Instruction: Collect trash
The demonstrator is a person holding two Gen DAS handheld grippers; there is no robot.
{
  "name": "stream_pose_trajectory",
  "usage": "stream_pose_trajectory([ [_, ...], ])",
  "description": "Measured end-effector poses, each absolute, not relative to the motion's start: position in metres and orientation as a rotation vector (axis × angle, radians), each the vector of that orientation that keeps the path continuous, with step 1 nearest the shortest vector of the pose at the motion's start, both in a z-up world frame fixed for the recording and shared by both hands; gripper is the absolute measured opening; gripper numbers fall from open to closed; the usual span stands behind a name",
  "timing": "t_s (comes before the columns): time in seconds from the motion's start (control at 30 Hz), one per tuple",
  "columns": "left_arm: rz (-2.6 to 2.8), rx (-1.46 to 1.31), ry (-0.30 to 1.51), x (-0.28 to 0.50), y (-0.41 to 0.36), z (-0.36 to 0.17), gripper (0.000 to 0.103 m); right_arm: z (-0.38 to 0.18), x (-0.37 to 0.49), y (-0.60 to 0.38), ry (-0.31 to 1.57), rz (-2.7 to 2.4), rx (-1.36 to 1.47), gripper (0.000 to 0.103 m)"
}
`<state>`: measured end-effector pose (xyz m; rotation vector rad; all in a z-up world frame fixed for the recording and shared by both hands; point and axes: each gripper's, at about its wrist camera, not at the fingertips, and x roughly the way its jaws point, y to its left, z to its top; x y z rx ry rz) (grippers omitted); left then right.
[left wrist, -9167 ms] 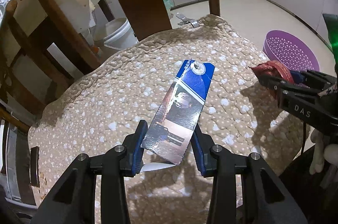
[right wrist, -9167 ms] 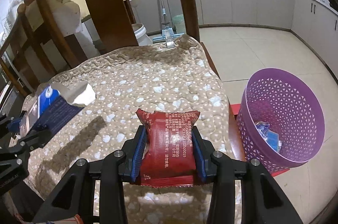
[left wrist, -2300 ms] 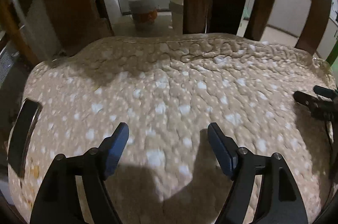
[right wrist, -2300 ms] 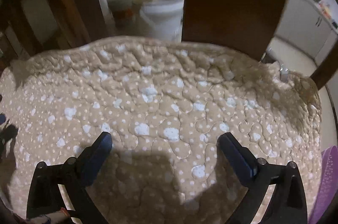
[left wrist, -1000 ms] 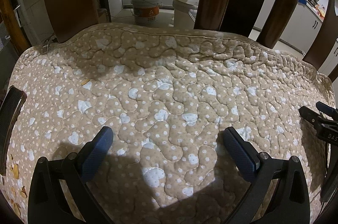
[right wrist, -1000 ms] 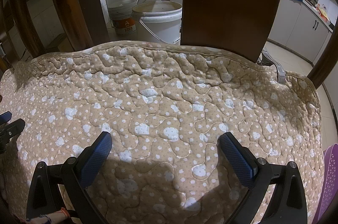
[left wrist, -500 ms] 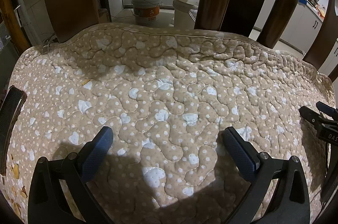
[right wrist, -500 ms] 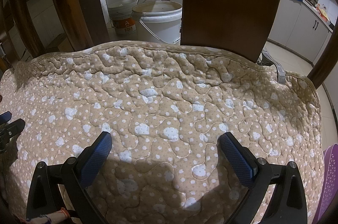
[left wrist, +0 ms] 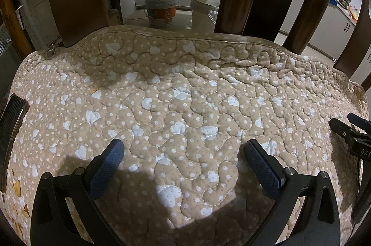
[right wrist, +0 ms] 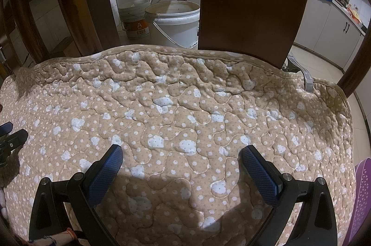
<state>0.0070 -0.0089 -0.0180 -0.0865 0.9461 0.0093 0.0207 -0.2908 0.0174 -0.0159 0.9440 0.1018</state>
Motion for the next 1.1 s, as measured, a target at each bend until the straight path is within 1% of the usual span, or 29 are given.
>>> stream_pose_trajectory([
  [1.1,0.042,-0.101,0.958,0.012,-0.007,-0.018,0.103,0.017,0.020,-0.291,0.944,0.103,-0.018,0.103],
])
